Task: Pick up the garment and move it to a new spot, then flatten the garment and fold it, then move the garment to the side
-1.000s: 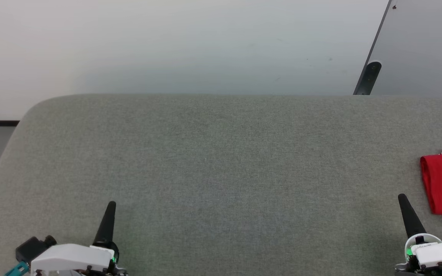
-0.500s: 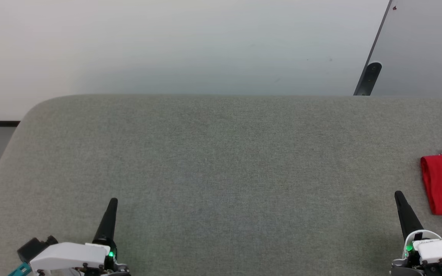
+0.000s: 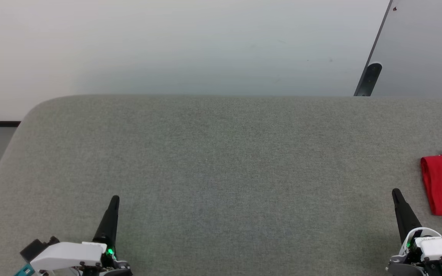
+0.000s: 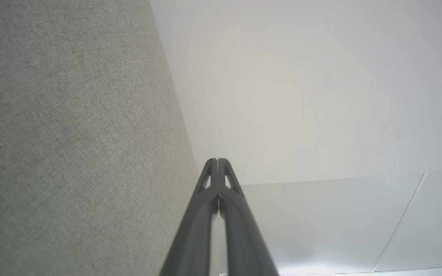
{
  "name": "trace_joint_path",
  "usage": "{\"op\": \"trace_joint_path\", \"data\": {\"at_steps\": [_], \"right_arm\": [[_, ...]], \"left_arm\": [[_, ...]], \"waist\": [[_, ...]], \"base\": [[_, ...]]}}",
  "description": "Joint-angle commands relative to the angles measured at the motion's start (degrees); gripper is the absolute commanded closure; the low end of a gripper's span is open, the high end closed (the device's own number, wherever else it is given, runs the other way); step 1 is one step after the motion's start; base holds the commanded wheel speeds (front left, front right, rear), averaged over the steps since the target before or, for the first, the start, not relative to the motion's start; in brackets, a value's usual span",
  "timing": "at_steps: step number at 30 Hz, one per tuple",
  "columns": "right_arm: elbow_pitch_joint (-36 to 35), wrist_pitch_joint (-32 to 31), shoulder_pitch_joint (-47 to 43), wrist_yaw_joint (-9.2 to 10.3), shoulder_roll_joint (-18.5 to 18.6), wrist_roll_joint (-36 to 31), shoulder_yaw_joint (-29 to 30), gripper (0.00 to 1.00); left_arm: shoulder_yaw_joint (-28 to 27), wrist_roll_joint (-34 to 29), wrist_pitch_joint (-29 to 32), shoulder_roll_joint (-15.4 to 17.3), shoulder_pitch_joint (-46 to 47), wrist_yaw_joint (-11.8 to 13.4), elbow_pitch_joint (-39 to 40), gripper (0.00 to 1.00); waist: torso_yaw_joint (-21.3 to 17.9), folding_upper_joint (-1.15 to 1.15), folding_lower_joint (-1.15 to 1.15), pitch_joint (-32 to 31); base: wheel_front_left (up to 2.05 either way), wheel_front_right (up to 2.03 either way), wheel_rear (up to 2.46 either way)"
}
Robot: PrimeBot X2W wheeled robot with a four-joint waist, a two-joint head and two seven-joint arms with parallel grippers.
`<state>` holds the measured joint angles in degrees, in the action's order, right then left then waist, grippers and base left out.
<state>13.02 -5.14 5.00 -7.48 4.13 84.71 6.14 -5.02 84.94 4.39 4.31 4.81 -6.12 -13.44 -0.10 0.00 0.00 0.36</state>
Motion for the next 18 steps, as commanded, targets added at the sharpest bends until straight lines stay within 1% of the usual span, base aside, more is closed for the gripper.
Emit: {"op": "trace_joint_path", "data": {"at_steps": [1,18], "right_arm": [[0.0,-0.2,0.7,-0.03,-0.2,0.9,0.2,1.00],[1.0,-1.3,1.5,-0.02,-1.2,6.8,0.4,1.00]], "left_arm": [[-0.3,0.8,0.2,0.0,0.9,-0.6,0.1,1.00],[-1.5,6.7,2.1,-1.4,1.5,-1.5,-0.6,1.00]], "waist": [[0.0,0.00,0.00,0.0],[0.1,0.00,0.00,-0.1]], "base": [[0.00,0.00,0.00],[0.00,0.00,0.00]]}}
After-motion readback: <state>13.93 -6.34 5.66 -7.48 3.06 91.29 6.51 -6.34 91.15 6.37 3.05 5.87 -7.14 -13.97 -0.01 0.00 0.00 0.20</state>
